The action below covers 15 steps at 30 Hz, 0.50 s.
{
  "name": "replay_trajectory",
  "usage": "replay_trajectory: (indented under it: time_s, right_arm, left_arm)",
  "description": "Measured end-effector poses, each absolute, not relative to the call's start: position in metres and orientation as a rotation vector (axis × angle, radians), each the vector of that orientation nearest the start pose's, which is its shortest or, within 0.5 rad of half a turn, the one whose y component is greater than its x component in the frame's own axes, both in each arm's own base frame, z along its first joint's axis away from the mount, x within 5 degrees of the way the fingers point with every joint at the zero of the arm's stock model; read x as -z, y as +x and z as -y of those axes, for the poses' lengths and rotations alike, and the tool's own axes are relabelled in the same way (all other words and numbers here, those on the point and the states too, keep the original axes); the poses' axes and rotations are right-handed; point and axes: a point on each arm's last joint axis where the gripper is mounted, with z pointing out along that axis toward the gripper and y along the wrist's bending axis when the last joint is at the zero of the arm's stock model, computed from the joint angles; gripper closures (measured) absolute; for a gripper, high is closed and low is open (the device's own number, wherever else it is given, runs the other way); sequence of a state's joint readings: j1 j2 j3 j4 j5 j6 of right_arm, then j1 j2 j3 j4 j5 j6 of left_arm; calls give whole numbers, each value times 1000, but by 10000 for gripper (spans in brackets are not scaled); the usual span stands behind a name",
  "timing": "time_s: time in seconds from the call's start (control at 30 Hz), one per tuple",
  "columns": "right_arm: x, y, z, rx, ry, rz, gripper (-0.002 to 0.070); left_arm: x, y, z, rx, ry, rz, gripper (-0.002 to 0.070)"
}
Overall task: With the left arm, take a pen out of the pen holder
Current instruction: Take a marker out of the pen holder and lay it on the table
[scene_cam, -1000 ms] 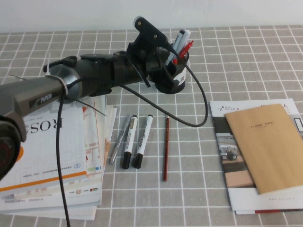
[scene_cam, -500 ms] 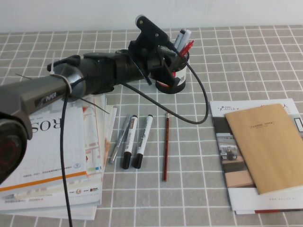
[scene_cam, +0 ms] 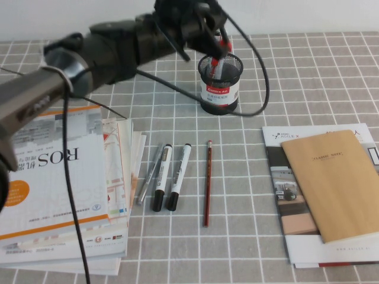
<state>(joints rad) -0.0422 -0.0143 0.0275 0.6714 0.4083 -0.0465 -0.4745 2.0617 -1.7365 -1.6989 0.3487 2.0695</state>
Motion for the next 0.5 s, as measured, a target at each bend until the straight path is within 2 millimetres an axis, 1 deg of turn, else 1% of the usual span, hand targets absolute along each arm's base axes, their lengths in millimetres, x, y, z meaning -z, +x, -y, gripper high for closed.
replay_trajectory:
  time_s: [0.13, 0.2, 0.23, 0.27, 0.33, 0.4, 0.47, 0.5]
  right_arm:
    - [-176, 52, -20, -607, 398, -1815, 689]
    - [-176, 52, -20, -607, 398, -1815, 689]
    - [-176, 52, -20, -607, 398, -1815, 689]
    - [-176, 52, -20, -607, 398, -1815, 689]
    - [-176, 52, -20, -607, 398, -1815, 689]
    - [-176, 52, -20, -607, 398, -1815, 689]
    - [-176, 52, -20, -607, 398, -1815, 689]
    - [-176, 52, -20, -607, 398, -1815, 689]
  left_arm:
    - [-342, 416, 246, 363, 908, -1466, 634]
    - [-358, 407, 242, 367, 911, -1465, 635]
    - [-366, 400, 240, 400, 911, -1478, 635]
    - [-371, 395, 238, 381, 946, -1475, 635]
    - [-384, 381, 234, 415, 996, -1514, 635]
    - [-391, 368, 231, 482, 1024, -1613, 635]
    - [-396, 356, 224, 475, 1106, -1760, 635]
    - [-397, 352, 220, 462, 1123, -1862, 636]
